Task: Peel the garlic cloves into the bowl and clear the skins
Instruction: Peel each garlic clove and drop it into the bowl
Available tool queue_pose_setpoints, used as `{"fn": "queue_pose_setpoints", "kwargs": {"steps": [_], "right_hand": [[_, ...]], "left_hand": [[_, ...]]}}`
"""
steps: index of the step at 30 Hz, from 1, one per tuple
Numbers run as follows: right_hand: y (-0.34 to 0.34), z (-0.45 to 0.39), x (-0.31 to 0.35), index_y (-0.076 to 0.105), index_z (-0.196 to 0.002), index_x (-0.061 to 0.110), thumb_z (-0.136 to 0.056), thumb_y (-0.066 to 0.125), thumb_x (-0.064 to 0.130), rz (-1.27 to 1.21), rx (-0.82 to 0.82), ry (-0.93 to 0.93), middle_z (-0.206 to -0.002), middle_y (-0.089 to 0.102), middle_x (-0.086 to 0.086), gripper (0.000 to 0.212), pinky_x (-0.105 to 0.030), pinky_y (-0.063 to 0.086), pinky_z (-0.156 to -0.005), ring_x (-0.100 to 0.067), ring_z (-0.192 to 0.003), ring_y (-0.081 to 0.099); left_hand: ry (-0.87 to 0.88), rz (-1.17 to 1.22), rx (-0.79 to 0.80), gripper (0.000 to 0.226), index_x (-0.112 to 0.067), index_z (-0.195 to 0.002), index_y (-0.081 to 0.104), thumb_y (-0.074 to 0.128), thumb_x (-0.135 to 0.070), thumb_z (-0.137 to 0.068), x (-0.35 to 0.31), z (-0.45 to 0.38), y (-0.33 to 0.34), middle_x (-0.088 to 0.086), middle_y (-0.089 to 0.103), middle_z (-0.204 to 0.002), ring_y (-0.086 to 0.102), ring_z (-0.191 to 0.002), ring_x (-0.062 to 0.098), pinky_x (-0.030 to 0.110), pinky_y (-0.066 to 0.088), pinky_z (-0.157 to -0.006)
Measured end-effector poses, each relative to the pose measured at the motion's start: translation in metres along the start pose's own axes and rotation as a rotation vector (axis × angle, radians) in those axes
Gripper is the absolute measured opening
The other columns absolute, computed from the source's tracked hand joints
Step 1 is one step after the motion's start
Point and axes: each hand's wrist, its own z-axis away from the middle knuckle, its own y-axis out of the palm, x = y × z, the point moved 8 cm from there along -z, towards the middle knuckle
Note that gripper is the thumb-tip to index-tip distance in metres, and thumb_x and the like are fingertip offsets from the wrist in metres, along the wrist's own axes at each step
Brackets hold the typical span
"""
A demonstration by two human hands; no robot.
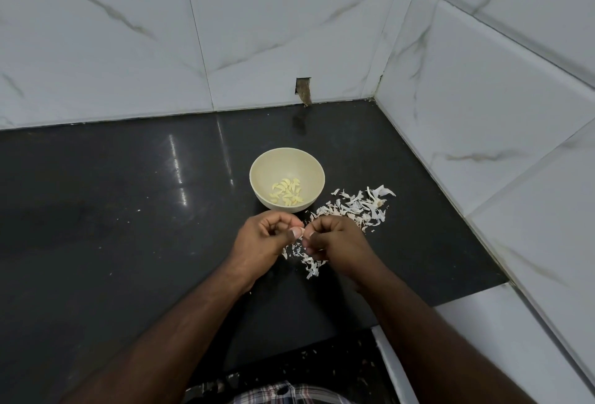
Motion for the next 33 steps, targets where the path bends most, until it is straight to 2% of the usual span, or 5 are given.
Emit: {"fn": "queue_pose_setpoints", "kwargs": {"steps": [4,7,12,24,33], "right_hand": [[-0.005,0.0,0.003,0.067,-0.068,0.018,-0.084,0.068,0.01,0.191,-0.125,-0.114,-0.065,0.068,0.001,0.018,-0.035,0.051,-0.064,-0.012,-0.061,0.059],[-0.003,0.008,0.018,0.066,-0.073,0.026,-0.087,0.072,0.016,0.522,-0.24,-0.296,-0.066,0.062,0.016,0.018,-0.015,0.043,-0.063,0.002,-0.065,0.057],[0.005,0.016,0.026,0.067,-0.083,0.017,-0.089,0.069,0.014,0.687,-0.3,-0.469,-0.077,0.058,0.015,0.007,-0.019,0.034,-0.066,-0.002,-0.074,0.05],[0.007,0.003,-0.009,0.063,-0.076,0.009,-0.095,0.053,-0.004,-0.231,0.152,0.205,-0.073,0.067,-0.007,0.025,-0.023,0.048,-0.057,-0.015,-0.063,0.061],[-0.003,-0.003,0.01,0.065,-0.072,0.02,-0.09,0.063,0.005,0.276,-0.118,-0.148,-0.066,0.067,0.002,0.024,-0.026,0.048,-0.064,-0.006,-0.059,0.057]], "left_hand": [[-0.03,-0.072,-0.047,0.008,-0.013,-0.081,0.075,0.073,-0.007,-0.086,0.003,0.0,-0.002,0.002,0.066,-0.064,0.056,-0.058,0.007,0.024,0.046,-0.061],[-0.092,-0.054,-0.078,0.007,-0.009,-0.078,0.074,0.072,-0.009,-0.085,0.009,0.0,-0.002,0.005,0.066,-0.062,0.057,-0.06,0.013,0.033,0.047,-0.064],[-0.153,-0.024,-0.089,0.009,-0.007,-0.08,0.075,0.069,-0.009,-0.085,0.012,-0.001,-0.002,0.003,0.067,-0.064,0.057,-0.059,0.01,0.022,0.047,-0.057],[0.065,-0.042,0.057,0.006,-0.01,-0.091,0.071,0.069,-0.004,-0.091,-0.002,-0.001,0.002,-0.008,0.061,-0.072,0.054,-0.069,0.003,0.015,0.045,-0.065],[-0.093,-0.07,-0.035,0.008,-0.009,-0.081,0.071,0.067,-0.008,-0.088,0.003,-0.003,0.0,0.006,0.067,-0.065,0.054,-0.055,0.008,0.023,0.043,-0.056]]}}
